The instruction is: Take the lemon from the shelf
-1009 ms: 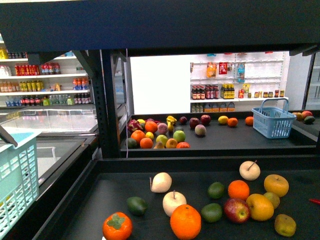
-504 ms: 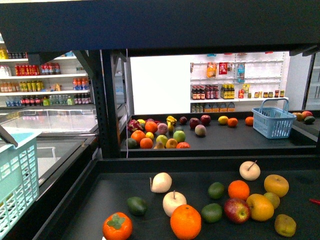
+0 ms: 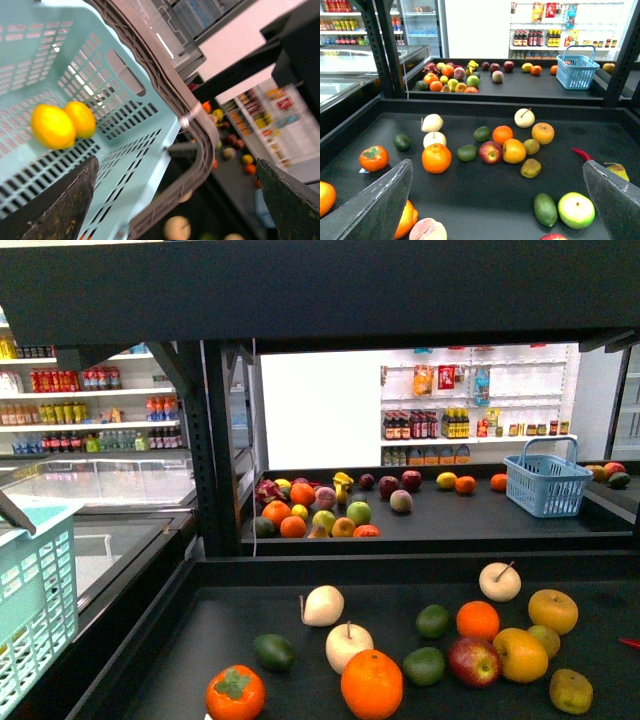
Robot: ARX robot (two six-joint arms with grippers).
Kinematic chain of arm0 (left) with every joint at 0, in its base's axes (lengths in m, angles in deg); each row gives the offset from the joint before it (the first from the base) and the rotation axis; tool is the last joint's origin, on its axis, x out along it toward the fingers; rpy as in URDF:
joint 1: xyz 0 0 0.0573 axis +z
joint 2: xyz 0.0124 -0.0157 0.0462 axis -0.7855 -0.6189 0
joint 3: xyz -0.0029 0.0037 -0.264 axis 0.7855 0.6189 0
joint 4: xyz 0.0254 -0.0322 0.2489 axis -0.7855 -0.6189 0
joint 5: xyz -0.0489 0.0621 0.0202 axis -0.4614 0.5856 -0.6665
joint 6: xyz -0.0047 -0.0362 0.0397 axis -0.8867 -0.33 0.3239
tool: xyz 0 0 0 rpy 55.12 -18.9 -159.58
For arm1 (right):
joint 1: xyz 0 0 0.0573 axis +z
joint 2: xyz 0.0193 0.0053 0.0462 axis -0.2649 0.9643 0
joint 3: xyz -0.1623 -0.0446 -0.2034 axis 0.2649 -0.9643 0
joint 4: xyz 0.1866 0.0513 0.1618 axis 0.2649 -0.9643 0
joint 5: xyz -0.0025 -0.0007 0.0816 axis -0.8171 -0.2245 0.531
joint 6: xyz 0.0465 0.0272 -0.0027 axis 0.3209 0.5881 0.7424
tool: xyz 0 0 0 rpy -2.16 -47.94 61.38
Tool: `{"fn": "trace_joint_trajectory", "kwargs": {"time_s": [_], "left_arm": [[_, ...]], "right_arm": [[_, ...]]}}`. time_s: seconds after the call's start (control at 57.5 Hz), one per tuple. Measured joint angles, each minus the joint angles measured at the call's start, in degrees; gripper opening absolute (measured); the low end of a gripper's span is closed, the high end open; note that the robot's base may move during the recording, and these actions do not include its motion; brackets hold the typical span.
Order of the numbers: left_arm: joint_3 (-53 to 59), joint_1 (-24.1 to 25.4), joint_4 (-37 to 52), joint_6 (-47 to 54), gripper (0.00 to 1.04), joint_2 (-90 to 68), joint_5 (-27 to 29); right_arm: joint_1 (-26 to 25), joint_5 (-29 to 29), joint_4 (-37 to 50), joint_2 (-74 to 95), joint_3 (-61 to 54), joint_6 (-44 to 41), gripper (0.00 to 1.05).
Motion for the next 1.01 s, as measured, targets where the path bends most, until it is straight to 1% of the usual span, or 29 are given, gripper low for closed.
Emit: {"fn": "trace_joint_trajectory", "kwargs": {"time_s": [0.035, 0.07, 0.104, 0.122, 0.157, 0.226, 0.243, 0.261, 0.278, 0.313, 0.348, 0.365, 0.452, 0.47, 0.557, 0.574, 0.748, 1.009], "left_arm": [[1.79, -1.53, -1.49, 4.31, 0.97, 3.61, 2.08], [5.27, -4.2, -1.09, 11.41, 0.97, 9.35, 6.14], [7.82, -6.08, -1.66, 16.17, 0.97, 13.9, 9.14], [8.39, -6.51, -2.16, 17.07, 0.97, 15.02, 9.79], [10.45, -8.41, -4.52, 20.41, 0.97, 19.28, 12.94], [14.03, -13.46, -8.35, 24.17, 0.97, 26.82, 19.45], [14.82, -14.36, -8.7, 25.29, 0.95, 28.55, 18.73], [15.82, -14.84, -8.26, 27.12, 0.92, 30.32, 15.87], [16.31, -14.99, -8.17, 27.91, 0.91, 31.26, 14.25], [18.29, -15.54, -8.68, 31.02, 0.84, 35.1, 9.38], [20.37, -15.85, -9.46, 33.18, 0.76, 38.84, 6.16], [20.87, -15.85, -9.51, 33.4, 0.75, 39.71, 5.88], [24.98, -15.87, -9.16, 36.02, 0.57, 44.87, 5.01], [25.33, -15.87, -9.07, 36.24, 0.55, 45.11, 5.03], [28.57, -15.87, -8.48, 37.05, 0.37, 46.9, 5.01], [28.87, -15.87, -8.44, 37.07, 0.36, 47.08, 4.98], [32.65, -15.87, -7.76, 37.44, 0.02, 50.45, 4.96], [36.3, -15.87, -7.72, 37.66, 0.03, 54.36, 4.94]], "right_arm": [[0.0, 0.0, 0.0, 0.0, 0.0, 0.0, 1.02], [0.0, 0.0, 0.0, 0.0, 0.0, 0.0, 1.02], [0.0, 0.0, 0.0, 0.0, 0.0, 0.0, 1.02], [0.0, 0.0, 0.0, 0.0, 0.0, 0.0, 1.02], [0.0, -0.02, 0.0, 0.0, 0.0, 0.0, 1.02], [0.0, -0.02, 0.0, 0.0, 0.0, 0.0, 1.02], [0.0, 0.02, 0.0, 0.0, 0.0, 0.0, 1.02], [0.0, 0.02, 0.0, 0.0, -0.02, 0.0, 1.02], [0.0, 0.0, 0.0, 0.0, 0.0, 0.0, 1.02], [0.0, 0.04, 0.0, 0.0, 0.0, -0.02, 1.02], [0.0, 0.02, 0.0, 0.0, 0.0, 0.0, 1.02], [0.0, 0.02, 0.0, 0.0, 0.0, 0.0, 1.02], [0.0, -0.02, 0.0, 0.0, 0.0, 0.0, 1.02], [0.0, -0.02, 0.0, 0.0, 0.0, 0.0, 1.02], [0.0, 0.02, 0.0, 0.0, 0.0, 0.0, 1.02], [0.0, 0.0, 0.0, 0.0, 0.0, 0.0, 1.02], [0.0, 0.0, 0.0, 0.0, 0.0, 0.0, 1.02], [0.0, 0.0, 0.0, 0.0, 0.0, 0.0, 1.02]]}}
